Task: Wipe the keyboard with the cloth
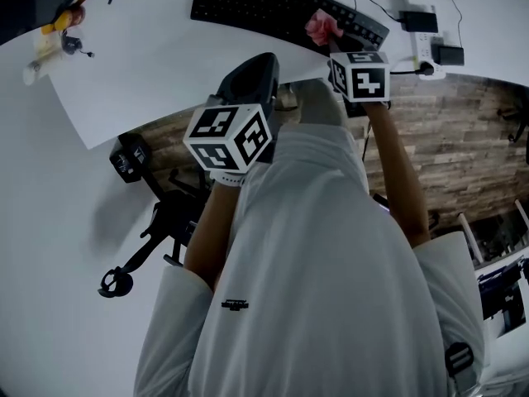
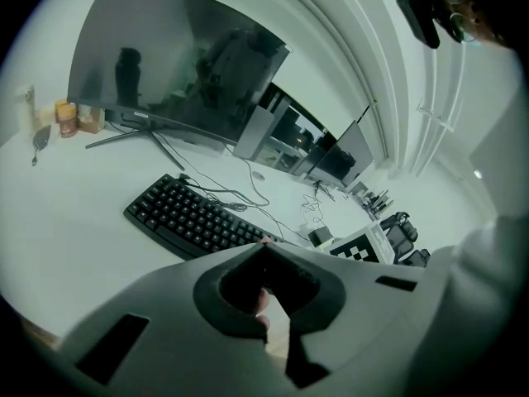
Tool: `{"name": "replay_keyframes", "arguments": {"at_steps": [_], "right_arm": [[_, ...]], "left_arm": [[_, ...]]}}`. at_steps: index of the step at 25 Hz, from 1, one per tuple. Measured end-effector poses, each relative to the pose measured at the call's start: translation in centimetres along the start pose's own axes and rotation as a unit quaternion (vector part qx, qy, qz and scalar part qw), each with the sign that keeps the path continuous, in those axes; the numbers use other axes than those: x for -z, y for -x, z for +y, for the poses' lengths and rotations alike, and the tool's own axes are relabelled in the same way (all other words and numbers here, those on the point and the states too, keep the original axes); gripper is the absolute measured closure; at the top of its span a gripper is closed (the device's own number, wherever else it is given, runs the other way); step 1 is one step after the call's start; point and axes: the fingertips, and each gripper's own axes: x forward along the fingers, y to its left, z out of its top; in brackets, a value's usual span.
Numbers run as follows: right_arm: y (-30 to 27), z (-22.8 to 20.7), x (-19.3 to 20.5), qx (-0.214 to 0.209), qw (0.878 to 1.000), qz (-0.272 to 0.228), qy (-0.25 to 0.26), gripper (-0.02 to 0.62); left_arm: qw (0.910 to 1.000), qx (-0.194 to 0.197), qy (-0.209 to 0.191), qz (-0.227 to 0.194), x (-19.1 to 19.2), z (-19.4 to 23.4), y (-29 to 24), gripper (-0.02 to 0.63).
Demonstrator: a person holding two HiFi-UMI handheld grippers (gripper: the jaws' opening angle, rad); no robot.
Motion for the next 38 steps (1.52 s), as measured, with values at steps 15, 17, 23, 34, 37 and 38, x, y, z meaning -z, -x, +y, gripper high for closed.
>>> {"name": "replay_keyframes", "arguments": {"at_steps": [15, 17, 23, 34, 37, 38], "right_arm": [[3.6, -4.3, 3.7, 0.032, 0.999, 0.008, -0.034, 0.563], [4.2, -5.3, 4.2, 0.042, 0.998, 0.008, -0.042, 0.563], [5.5, -7.1, 6.3, 0.059, 0.996, 0.014, -0.066, 0.563], [6.7, -8.3, 9.0, 0.086, 0.992, 0.026, -0.089, 0.563], [6.6, -7.8, 9.5, 0.081, 0.992, 0.029, -0.087, 0.563], [6.6, -7.6, 9.6, 0.080, 0.993, 0.031, -0.087, 0.563]], "left_arm": [[0.9993, 0.022, -0.019, 0.024, 1.3, -3.0, -2.5, 0.592], [0.9989, 0.029, -0.023, 0.028, 1.5, -3.6, -3.1, 0.592], [0.9981, 0.038, -0.036, 0.034, 1.2, -4.5, -3.7, 0.592], [0.9969, 0.048, -0.046, 0.044, 2.1, -5.4, -3.7, 0.592], [0.9966, 0.050, -0.047, 0.046, 2.3, -5.5, -3.6, 0.592], [0.9966, 0.050, -0.047, 0.046, 2.4, -5.5, -3.6, 0.592]]}}
